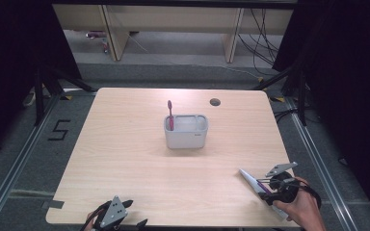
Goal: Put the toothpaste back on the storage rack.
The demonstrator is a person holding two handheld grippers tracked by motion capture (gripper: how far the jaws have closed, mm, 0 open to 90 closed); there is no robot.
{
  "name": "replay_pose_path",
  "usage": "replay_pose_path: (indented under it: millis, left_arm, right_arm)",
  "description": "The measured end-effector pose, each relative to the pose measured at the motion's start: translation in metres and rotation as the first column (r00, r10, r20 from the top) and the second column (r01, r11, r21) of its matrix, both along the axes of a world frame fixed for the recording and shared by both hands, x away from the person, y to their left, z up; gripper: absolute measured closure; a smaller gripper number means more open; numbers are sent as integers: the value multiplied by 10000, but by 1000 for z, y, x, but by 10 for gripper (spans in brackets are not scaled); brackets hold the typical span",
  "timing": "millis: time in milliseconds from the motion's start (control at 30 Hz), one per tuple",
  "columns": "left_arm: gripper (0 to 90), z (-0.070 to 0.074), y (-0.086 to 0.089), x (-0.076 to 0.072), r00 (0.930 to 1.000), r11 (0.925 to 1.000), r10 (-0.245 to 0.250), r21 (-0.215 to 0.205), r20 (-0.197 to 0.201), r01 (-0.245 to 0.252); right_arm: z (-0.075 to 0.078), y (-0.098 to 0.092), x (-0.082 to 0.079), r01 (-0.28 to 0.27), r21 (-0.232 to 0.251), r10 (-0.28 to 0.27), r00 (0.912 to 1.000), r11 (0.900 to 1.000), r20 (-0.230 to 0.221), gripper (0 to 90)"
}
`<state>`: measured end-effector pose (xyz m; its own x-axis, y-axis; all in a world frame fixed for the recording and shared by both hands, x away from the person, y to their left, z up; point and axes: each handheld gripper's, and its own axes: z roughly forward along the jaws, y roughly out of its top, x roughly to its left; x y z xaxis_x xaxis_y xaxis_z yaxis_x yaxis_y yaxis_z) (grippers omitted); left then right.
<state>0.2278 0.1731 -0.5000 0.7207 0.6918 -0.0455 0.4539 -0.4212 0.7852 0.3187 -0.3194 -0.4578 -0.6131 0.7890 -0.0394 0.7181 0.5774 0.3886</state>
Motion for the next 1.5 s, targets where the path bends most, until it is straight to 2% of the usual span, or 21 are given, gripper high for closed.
replay_pose_path:
  millis: [67, 167, 200, 267, 300, 367, 567, 633, 700, 767, 800, 833, 967, 1000, 1033, 1067, 1233, 1367, 1400, 1467, 1500]
  left_arm:
    - [227, 0, 1, 0, 10000, 9999, 43, 144, 9, -44]
    - [228, -1, -1, 0, 9999, 9998, 101, -157, 78, -100]
    - [228, 1, 2, 1, 10000, 9996, -63, 286, 13, 62]
    - [228, 1, 2, 1, 10000, 9993, -41, 360, 55, 39]
    - [228, 0, 0, 0, 10000, 10000, 75, -6, 2, -75]
    - [228, 0, 0, 0, 10000, 9999, 66, -76, -25, -66]
    - [228, 1, 1, 0, 10000, 10000, -26, 67, -25, 26]
    - [228, 0, 0, 0, 10000, 9999, 56, -84, -11, -56]
    - [227, 0, 0, 0, 10000, 10000, 46, -21, -16, -46]
    - [228, 1, 2, 0, 10000, 9999, -50, 161, 6, 50]
    - [227, 1, 3, 0, 10000, 9997, -93, 204, -35, 94]
    - [228, 1, 3, 0, 10000, 9998, -81, 187, -20, 82]
    - [227, 0, 0, 0, 10000, 10000, -4, -35, -58, 4]
    - [227, 0, 0, 0, 10000, 10000, 1, -43, -48, -2]
    - [227, 1, 2, 0, 9999, 9997, -140, 183, -77, 141]
    - [227, 0, 1, 0, 10000, 10000, -18, 21, -32, 18]
    - [228, 0, 1, 0, 10000, 10000, -22, 7, -25, 22]
    - [228, 1, 1, 0, 10000, 10000, -50, 48, -58, 50]
    - [228, 1, 2, 0, 9999, 9997, -132, 225, -49, 133]
    - [227, 1, 1, 0, 10000, 10000, -29, 32, -44, 30]
    - [227, 1, 1, 0, 10000, 10000, -33, 13, -62, 33]
  right_arm:
    - [-1, 1, 2, -17, 2, 17, 9999, 10000, -155, 445]
    - [-4, 4, 4, -23, -110, 20, 9996, 9999, -294, 466]
    - [-4, 4, 5, -97, -120, 92, 9993, 9999, -361, 467]
    - [-5, 5, 6, -68, -196, 59, 9989, 9998, -463, 467]
    - [-6, 4, 8, -180, -241, 167, 9986, 9995, -509, 467]
    - [-6, 5, 11, -245, -325, 228, 9984, 9992, -515, 475]
    - [-9, 7, 13, -456, -488, 417, 9960, 9978, -790, 489]
    - [-10, 8, 14, -584, -502, 540, 9949, 9970, -849, 507]
    - [-11, 10, 14, -418, -535, 363, 9944, 9977, -996, 522]
    - [-12, 10, 16, -675, -558, 617, 9930, 9962, -1005, 547]
    - [-12, 11, 15, -433, -562, 367, 9929, 9975, -1131, 557]
    - [-12, 10, 18, -711, -701, 643, 9933, 9950, -955, 568]
    - [-13, 9, 21, -845, -720, 760, 9907, 9938, -1130, 591]
    - [-12, 10, 20, -600, -747, 501, 9905, 9954, -1278, 592]
    - [-12, 11, 21, -647, -732, 548, 9899, 9952, -1304, 593]
    - [-13, 10, 22, -709, -797, 600, 9895, 9943, -1311, 593]
    - [-13, 12, 24, -664, -808, 530, 9861, 9945, -1573, 597]
    - [-14, 13, 25, -727, -821, 593, 9861, 9940, -1549, 604]
    - [-14, 14, 25, -625, -828, 485, 9857, 9946, -1612, 607]
    - [-15, 13, 27, -931, -884, 790, 9853, 9917, -1513, 609]
    - [-14, 15, 26, -711, -928, 554, 9852, 9931, -1620, 610]
